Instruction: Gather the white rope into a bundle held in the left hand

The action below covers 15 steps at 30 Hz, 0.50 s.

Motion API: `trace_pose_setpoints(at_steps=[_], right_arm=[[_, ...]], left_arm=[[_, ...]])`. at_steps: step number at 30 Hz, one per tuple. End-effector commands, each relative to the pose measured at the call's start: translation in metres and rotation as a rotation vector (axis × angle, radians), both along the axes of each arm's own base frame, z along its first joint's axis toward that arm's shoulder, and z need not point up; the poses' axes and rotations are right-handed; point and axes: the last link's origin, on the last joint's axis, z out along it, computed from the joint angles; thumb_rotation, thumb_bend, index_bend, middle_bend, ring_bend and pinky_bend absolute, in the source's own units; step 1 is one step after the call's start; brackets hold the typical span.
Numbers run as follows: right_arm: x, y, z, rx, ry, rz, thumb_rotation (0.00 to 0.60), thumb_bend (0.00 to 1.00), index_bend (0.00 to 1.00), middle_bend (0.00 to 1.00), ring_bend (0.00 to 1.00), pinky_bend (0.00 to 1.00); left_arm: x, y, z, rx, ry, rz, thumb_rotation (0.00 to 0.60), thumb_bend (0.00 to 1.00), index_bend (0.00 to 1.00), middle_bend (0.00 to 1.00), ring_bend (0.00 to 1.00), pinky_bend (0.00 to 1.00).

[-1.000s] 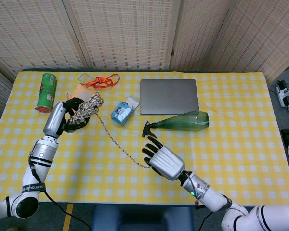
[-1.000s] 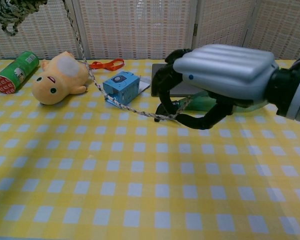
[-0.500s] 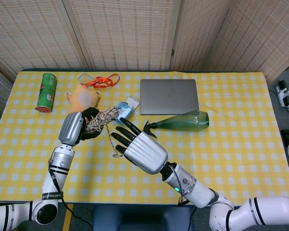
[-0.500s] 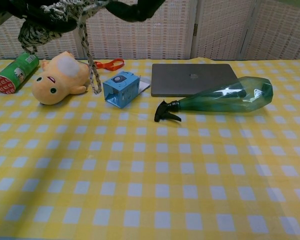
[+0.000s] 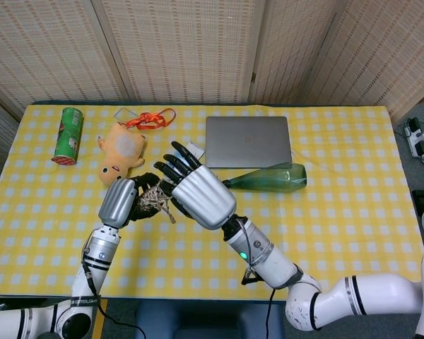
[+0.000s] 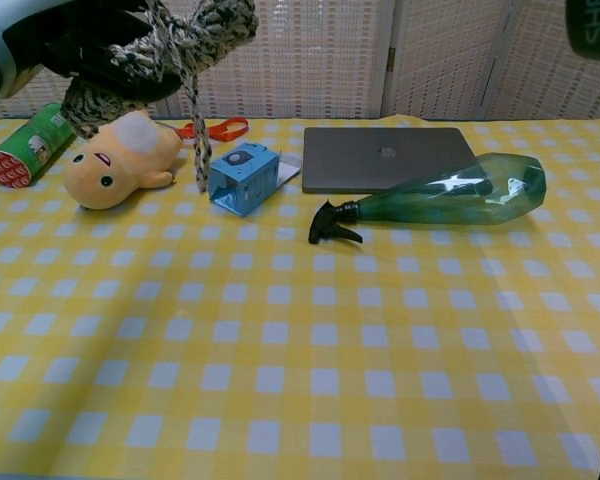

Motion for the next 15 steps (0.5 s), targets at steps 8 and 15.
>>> trace_pose_setpoints(at_steps=[8, 15], right_arm=[[-0.001, -0.024, 0.009, -0.033, -0.041, -0.086, 0.600, 0.54, 0.75, 0.24, 0.18, 0.06], [-0.020, -0.040, 0.016, -0.033, -0.073, -0.164, 0.600, 0.54, 0.75, 0.24, 0.18, 0.06]], left_arm=[[0.002, -0.016, -0.008, -0.042, -0.072, -0.109, 0.600, 0.51, 0.64, 0.65, 0.58, 0.71], [0.003, -0.019, -0.004, -0.083, -0.177, -0.159, 0.600, 0.51, 0.63, 0.65, 0.58, 0.71]])
